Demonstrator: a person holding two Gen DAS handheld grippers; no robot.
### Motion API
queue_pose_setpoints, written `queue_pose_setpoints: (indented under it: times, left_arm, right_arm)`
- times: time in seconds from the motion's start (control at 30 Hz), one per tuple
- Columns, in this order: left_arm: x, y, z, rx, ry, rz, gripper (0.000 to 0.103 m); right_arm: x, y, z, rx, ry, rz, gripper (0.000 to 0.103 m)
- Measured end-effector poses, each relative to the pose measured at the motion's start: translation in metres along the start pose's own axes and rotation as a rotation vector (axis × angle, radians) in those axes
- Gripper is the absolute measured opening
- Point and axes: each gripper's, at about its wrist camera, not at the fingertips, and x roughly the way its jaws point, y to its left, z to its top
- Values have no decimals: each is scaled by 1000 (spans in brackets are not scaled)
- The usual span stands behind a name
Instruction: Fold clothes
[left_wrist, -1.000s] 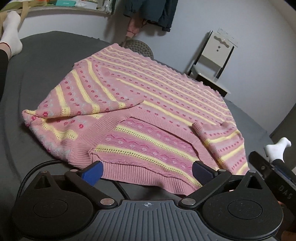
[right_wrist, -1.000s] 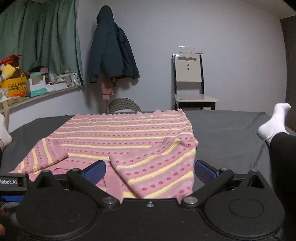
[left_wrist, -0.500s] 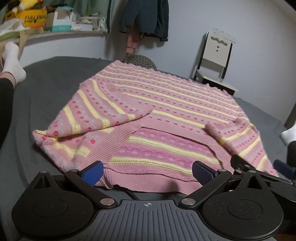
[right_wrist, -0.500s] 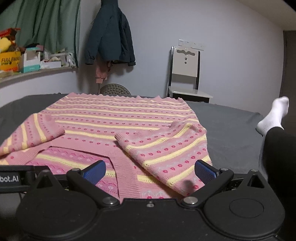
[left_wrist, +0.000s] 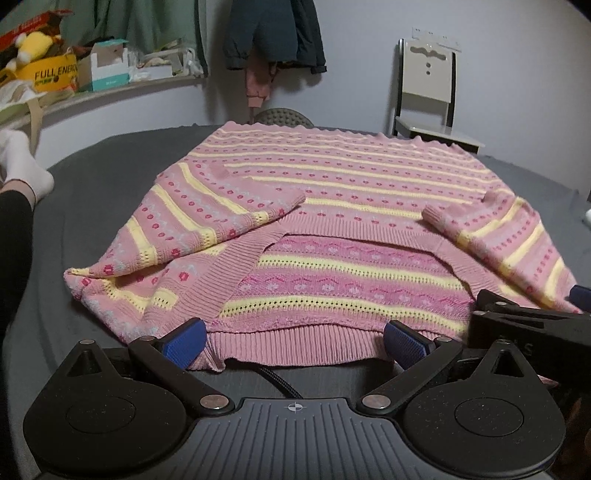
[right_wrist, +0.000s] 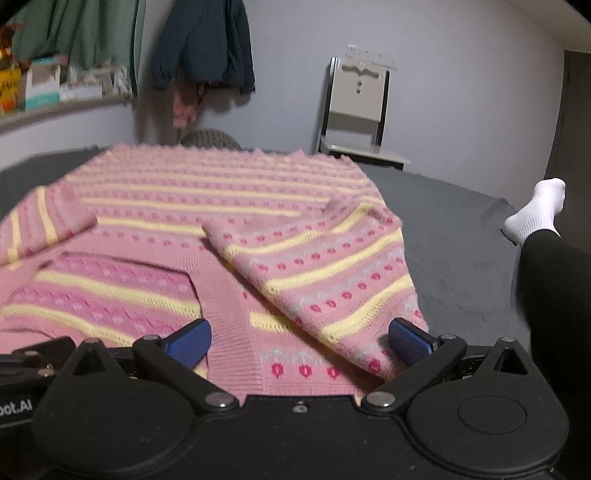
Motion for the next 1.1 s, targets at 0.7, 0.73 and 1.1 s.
queue_pose_setpoints:
  times: [0.7, 0.73, 1.1]
  left_arm:
    - [-6, -8, -10, 40, -50, 56, 103]
    - [-6, -8, -10, 40, -50, 56, 103]
    - [-6, -9, -10, 40, -52, 62, 103]
  right_arm:
    - [3, -2, -1, -11, 11, -4, 103]
    - [3, -2, -1, -11, 11, -4, 103]
    - [3, -2, -1, -12, 9, -8, 103]
